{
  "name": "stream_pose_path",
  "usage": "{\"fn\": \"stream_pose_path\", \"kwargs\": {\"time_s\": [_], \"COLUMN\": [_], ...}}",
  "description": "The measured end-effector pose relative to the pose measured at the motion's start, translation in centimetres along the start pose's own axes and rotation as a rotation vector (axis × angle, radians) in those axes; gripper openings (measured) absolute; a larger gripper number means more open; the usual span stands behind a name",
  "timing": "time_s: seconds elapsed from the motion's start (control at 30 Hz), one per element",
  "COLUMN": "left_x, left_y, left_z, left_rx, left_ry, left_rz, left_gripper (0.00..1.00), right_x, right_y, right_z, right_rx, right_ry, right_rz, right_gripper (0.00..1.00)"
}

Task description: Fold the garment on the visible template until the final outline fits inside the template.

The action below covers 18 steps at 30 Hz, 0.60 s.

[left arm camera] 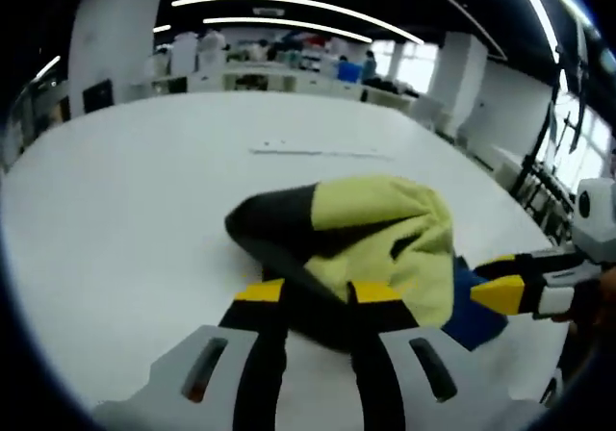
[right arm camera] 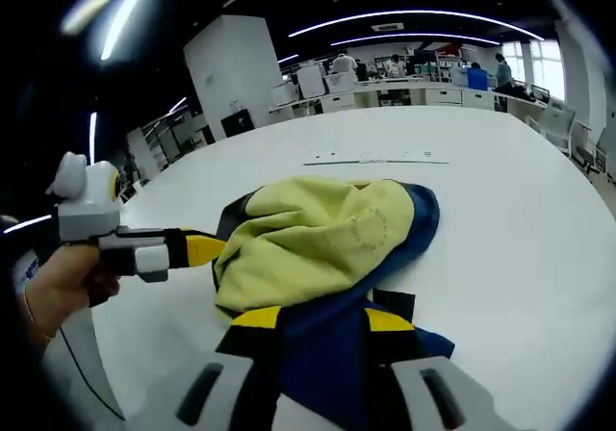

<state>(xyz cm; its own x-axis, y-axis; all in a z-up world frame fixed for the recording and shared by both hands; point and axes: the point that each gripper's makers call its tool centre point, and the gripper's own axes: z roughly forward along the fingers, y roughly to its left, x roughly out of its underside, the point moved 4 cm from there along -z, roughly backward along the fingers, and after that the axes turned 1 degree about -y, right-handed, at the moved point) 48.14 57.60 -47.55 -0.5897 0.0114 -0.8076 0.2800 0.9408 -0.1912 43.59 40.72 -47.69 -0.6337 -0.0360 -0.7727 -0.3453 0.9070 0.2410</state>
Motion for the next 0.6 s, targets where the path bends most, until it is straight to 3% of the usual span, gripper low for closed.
{"fn": "stream_pose_path", "kwargs": {"time_s": [0.2,0.3,0.37,0.43,0.6], "left_x": [1.0,1.7,1.6,1.7,1.8], "left_y": [-0.2,-0.2,-0.2,0.0,0.3], "left_z": [0.4,0.4,0.4,0.3,-0.2], "left_rx": [0.008,0.012,0.026,0.023,0.014], "left_ry": [0.029,0.064,0.034,0.040,0.040], "left_rz": [-0.040,-0.085,-0.119,-0.142,-0.109], "left_gripper": [0.07,0.00,0.00,0.00,0.00], "right_x": [0.7,0.7,0.9,1.7,1.7], "right_y": [0.8,1.1,1.0,1.0,0.9], "right_z": [0.7,0.9,1.3,1.6,1.5], "right_rx": [-0.002,-0.001,-0.001,-0.007,-0.009], "right_ry": [-0.010,-0.035,-0.054,-0.006,-0.033], "right_rz": [0.041,0.040,0.024,0.066,0.051], "right_gripper": [0.18,0.07,0.00,0.00,0.00]}}
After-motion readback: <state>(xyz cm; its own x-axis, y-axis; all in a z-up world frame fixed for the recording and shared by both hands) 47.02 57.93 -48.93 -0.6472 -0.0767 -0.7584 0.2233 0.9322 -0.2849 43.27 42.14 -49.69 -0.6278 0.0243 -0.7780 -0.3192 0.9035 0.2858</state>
